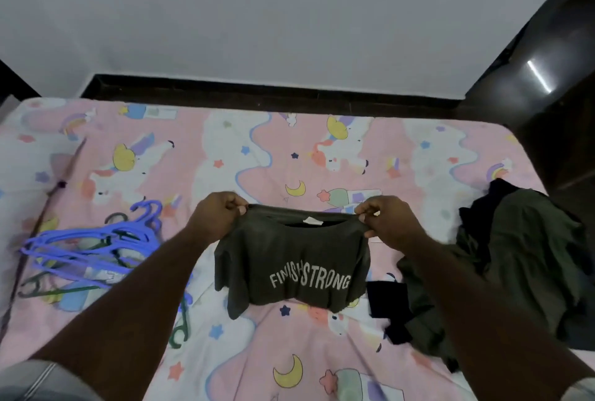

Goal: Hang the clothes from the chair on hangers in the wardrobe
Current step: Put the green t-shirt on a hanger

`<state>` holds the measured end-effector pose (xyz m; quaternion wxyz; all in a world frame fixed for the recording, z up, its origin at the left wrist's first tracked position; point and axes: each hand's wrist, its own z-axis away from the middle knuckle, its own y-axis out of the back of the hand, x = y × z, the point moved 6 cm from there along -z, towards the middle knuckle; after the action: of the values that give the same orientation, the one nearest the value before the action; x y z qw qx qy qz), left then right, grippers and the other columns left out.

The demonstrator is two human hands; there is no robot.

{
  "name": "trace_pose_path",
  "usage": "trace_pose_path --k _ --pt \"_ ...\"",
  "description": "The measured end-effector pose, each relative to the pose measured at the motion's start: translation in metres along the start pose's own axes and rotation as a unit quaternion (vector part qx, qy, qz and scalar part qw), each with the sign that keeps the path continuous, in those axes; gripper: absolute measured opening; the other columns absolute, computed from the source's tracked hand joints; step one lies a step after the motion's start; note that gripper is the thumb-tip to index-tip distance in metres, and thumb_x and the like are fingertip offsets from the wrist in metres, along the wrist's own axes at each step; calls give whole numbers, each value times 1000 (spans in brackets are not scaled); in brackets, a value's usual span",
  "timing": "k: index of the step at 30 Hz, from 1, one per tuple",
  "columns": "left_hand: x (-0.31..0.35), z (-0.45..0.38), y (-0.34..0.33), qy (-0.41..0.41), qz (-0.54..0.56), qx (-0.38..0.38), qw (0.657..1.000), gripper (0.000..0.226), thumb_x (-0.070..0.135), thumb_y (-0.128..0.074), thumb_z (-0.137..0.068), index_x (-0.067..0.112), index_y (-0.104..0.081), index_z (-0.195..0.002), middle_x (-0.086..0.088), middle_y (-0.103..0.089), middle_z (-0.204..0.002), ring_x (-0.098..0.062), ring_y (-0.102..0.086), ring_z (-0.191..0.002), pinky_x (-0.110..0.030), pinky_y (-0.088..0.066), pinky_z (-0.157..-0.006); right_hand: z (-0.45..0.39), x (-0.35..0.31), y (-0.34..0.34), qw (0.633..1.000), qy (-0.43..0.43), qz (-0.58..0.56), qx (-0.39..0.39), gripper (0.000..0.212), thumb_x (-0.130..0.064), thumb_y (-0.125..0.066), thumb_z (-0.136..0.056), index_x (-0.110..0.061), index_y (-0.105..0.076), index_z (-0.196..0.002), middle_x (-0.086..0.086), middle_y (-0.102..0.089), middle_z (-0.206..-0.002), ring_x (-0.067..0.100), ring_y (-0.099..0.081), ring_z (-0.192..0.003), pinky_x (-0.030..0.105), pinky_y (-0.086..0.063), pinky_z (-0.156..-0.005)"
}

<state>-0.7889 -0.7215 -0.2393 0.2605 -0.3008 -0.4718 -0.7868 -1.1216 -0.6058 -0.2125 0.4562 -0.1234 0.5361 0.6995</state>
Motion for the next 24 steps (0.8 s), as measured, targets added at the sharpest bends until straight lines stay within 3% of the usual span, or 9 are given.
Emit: trace_pose_path --k 2,5,6,8,10,12,14,19,24 --pt "-1 -34 -13 -7 -31 16 999 15 10 -68 -89 22 -73 -84 5 -71 -81 -14 -63 -80 -23 -42 -75 -35 10 -8 1000 7 24 12 15 -4 -62 -94 -15 -72 -93 3 -72 -94 11 -69 -53 15 -54 -56" --pt "3 -85 -28 -15 -68 41 997 12 11 -66 -91 19 -75 -92 4 -69 -88 -13 -60 -86 -20 -39 -81 -89 22 -18 998 18 50 22 14 -6 -61 -95 -13 -73 -98 3 -73 -94 8 -68 -54 9 -49 -52" --pt "5 -98 -30 -19 -76 54 995 13 11 -65 -92 17 -75 -95 4 -70 -92 -12 -60 -88 -19 -38 -83 -104 23 -19 998 20 51 32 15 -6 -61 -95 -13 -73 -100 3 -73 -96 11 -70 -60 9 -50 -57" --pt "7 -125 -37 -23 -81 85 993 17 11 -62 -93 15 -73 -106 1 -71 -105 -14 -61 -97 -17 -36 -87 -133 26 -22 996 29 60 56 21 -9 -59 -94 -16 -71 -110 3 -73 -108 20 -73 -87 18 -52 -81" --pt "4 -145 -50 -14 -70 101 992 31 18 -62 -95 15 -64 -125 -2 -66 -126 -21 -60 -115 -21 -37 -97 -154 31 -32 994 32 90 48 37 -16 -61 -95 -17 -61 -132 3 -64 -133 22 -61 -119 27 -41 -104" --pt "-6 -153 -68 7 -62 87 994 44 28 -64 -95 16 -56 -136 -4 -58 -139 -23 -57 -123 -30 -39 -104 -162 39 -47 993 26 110 16 55 -22 -61 -96 -16 -44 -148 3 -48 -150 22 -44 -138 30 -29 -114" --pt "-19 -148 -85 27 -52 68 996 45 32 -64 -96 16 -55 -137 -4 -58 -139 -23 -58 -123 -31 -40 -102 -159 50 -62 995 19 102 -8 63 -23 -62 -96 -15 -36 -152 3 -40 -155 20 -35 -144 31 -24 -117" --pt "-55 -108 -116 70 -75 29 994 37 25 -57 -100 9 -57 -133 -12 -61 -134 -30 -56 -123 -34 -40 -102 -137 79 -107 994 1 103 -47 63 -23 -64 -92 -15 -39 -150 7 -49 -148 27 -44 -137 39 -38 -112" --pt "-86 -82 -126 85 -90 24 992 52 32 -57 -100 9 -46 -146 -11 -51 -147 -28 -46 -136 -37 -33 -113 -120 67 -146 985 31 162 -53 67 -23 -59 -96 -10 -29 -154 11 -31 -159 27 -21 -150 39 -22 -120"
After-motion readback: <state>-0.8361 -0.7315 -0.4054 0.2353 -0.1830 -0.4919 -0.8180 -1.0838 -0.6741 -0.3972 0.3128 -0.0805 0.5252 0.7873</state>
